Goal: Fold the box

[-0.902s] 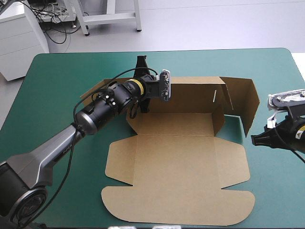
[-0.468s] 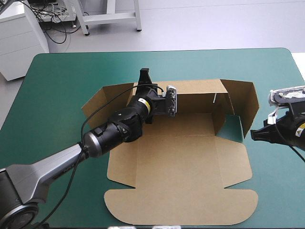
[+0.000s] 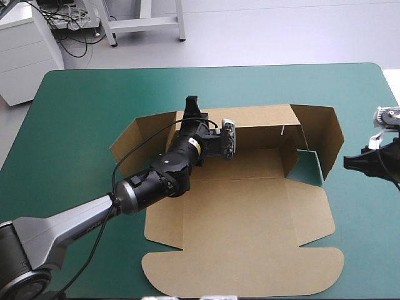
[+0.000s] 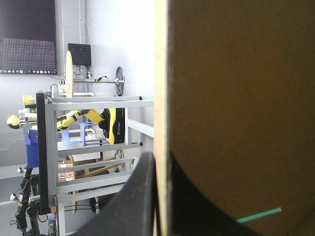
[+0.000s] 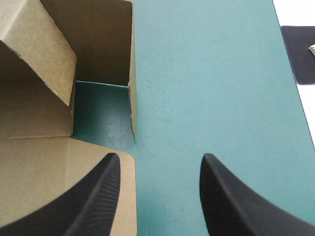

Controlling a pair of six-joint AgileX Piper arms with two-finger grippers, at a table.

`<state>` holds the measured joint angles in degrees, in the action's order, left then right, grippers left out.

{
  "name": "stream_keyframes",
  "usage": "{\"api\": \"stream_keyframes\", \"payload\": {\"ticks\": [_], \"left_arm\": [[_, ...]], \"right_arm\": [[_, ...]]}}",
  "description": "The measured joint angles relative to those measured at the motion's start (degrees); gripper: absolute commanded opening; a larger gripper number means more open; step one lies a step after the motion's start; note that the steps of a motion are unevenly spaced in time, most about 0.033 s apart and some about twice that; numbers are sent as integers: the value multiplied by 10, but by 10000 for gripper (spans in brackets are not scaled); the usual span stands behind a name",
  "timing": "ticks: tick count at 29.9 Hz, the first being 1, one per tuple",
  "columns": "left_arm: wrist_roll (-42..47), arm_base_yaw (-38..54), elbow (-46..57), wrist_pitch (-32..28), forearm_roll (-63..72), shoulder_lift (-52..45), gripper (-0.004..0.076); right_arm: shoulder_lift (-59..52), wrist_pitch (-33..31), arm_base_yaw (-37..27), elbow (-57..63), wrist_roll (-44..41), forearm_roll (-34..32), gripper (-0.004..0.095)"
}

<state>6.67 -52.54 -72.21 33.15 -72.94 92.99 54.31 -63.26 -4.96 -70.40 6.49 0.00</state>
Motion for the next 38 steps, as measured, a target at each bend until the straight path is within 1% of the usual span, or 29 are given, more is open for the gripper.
{"api": "stream_keyframes", "payload": {"ticks": [6,9,12,19,26,29,33,38], "left_arm": [[2,0,0,5,-3,11,-32],[23,0,0,5,-14,11,-32],[51,0,5,5,-42,12,-32],[91,-3,25,5,-88,13,-32],[154,-20,31,22,-139,15,-32],[176,-23,33,23,-155,17,-32],[184,-24,35,21,-167,18,-32],[186,-24,35,19,-173,18,-32]], "right_arm": [[63,26,-42,-8,32,77,454],[90,28,-64,-39,52,115,454],[111,30,-83,-84,67,139,454],[192,26,-92,-210,78,170,454],[321,0,-93,-314,82,216,454],[368,-19,-93,-354,84,226,454],[418,-29,-82,-389,94,223,454],[468,-28,-39,-418,99,194,454]]}}
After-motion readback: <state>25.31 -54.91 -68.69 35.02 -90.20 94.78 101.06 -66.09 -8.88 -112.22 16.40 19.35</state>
